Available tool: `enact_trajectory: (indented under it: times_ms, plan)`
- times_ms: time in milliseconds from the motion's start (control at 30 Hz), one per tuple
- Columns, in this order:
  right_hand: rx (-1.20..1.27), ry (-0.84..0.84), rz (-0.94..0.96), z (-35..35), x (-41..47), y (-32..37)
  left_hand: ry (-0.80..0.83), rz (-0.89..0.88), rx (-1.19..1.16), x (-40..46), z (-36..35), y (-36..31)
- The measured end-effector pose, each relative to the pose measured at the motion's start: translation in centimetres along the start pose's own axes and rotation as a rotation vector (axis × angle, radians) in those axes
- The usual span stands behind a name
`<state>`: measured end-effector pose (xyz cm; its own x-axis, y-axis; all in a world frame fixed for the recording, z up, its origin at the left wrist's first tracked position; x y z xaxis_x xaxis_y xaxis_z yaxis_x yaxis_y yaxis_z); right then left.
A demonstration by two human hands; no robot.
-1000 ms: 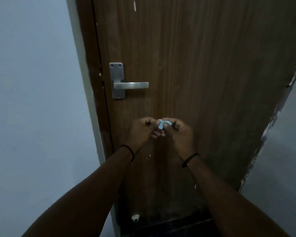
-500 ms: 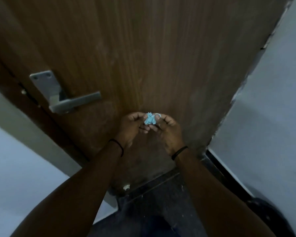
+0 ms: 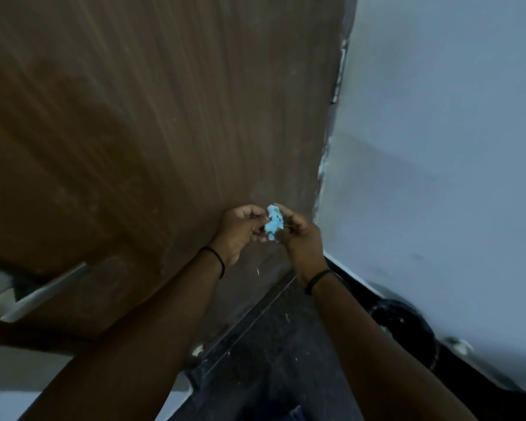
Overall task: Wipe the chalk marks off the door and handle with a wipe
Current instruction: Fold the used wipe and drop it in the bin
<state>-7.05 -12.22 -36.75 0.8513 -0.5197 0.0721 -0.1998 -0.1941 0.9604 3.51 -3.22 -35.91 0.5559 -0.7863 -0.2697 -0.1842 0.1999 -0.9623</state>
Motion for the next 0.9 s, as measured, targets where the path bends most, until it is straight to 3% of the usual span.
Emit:
enact_trajectory:
  times_ms: [167,300,633,900]
  plan:
    - [-0.142,-0.325,-0.053,5.9,-2.6,0.2,0.142,0.055,0.026,2.5,-4.9,0.4]
    - [-0.209,-0.566,-0.105,10.2,-6.1,0.9,0.398,0.076,0.072,2.5,-10.7,0.6]
    - [0.043,-0.726,-0.044,16.5,-16.5,0.2,0.596,0.082,0.231,1.3,-22.7,5.1]
    - [-0.523,-1.152,-0.299,23.3,-24.1,0.4,0.699,0.130,0.422,1.9,-31.3,10.5]
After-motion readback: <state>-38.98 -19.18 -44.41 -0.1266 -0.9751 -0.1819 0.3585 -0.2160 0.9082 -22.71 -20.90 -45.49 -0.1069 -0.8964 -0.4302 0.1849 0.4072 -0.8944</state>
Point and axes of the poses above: each hand's wrist, its own x-axis towards the middle knuckle, its own z-axis out of the back of the hand, y = z × x, the point moved 8 cm from there along x, towards the middle knuckle, and after that the axes turned 11 degrees about y, right-handed, at the moved point
